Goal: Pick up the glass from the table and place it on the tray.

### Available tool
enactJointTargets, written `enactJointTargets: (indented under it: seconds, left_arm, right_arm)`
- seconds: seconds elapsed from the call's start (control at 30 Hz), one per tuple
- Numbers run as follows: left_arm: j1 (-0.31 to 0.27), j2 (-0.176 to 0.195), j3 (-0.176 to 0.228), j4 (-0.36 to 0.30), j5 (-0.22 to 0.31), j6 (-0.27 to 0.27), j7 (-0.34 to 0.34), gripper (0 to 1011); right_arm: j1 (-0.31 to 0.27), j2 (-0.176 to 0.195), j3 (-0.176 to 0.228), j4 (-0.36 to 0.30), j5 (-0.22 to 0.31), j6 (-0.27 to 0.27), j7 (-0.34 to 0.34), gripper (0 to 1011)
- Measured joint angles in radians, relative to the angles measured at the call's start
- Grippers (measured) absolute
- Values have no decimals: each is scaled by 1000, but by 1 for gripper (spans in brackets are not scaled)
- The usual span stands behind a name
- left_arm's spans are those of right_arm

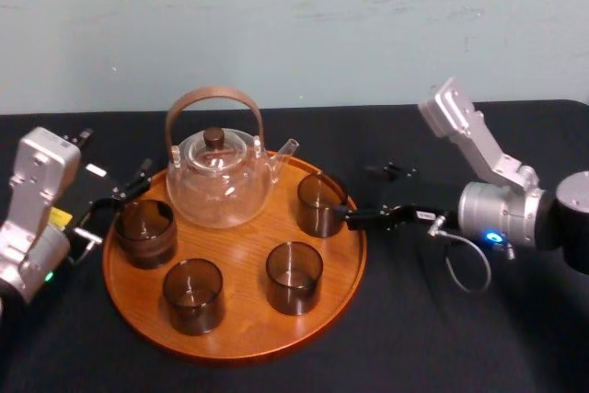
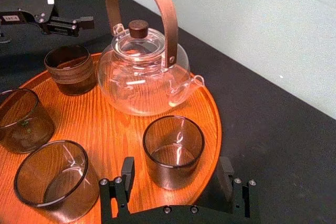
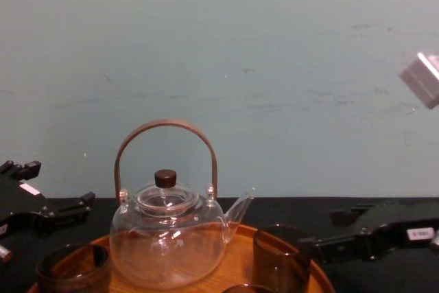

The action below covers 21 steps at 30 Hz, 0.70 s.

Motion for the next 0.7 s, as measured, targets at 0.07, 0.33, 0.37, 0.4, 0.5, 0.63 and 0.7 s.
enactJointTargets:
  seconds: [0.07,0.33,0.37,0.4,0.5,0.63,0.7]
  left_arm:
    - [0,0,0,0,0,0,0,1001]
    - [0,0,0,0,0,0,0,1001]
    - [0,0,0,0,0,0,0,1001]
    - [0,0,0,0,0,0,0,1002]
    - [0,0,0,0,0,0,0,1001]
    - [0,0,0,0,0,0,0,1001]
    - [0,0,0,0,0,0,0,1002]
  right_arm:
    - [-17,16,10,-24,10,0,-7,1002]
    - [-87,80,54,-104,51,-9,-26,1002]
    - [-93,85,59,-109,55,-11,-28,1002]
    - [-103,94,68,-118,62,-14,-33,1002]
    - [-117,106,82,-128,73,-18,-42,1002]
    - [-141,124,111,-143,92,-30,-60,1002]
    - [-149,128,122,-148,99,-36,-67,1002]
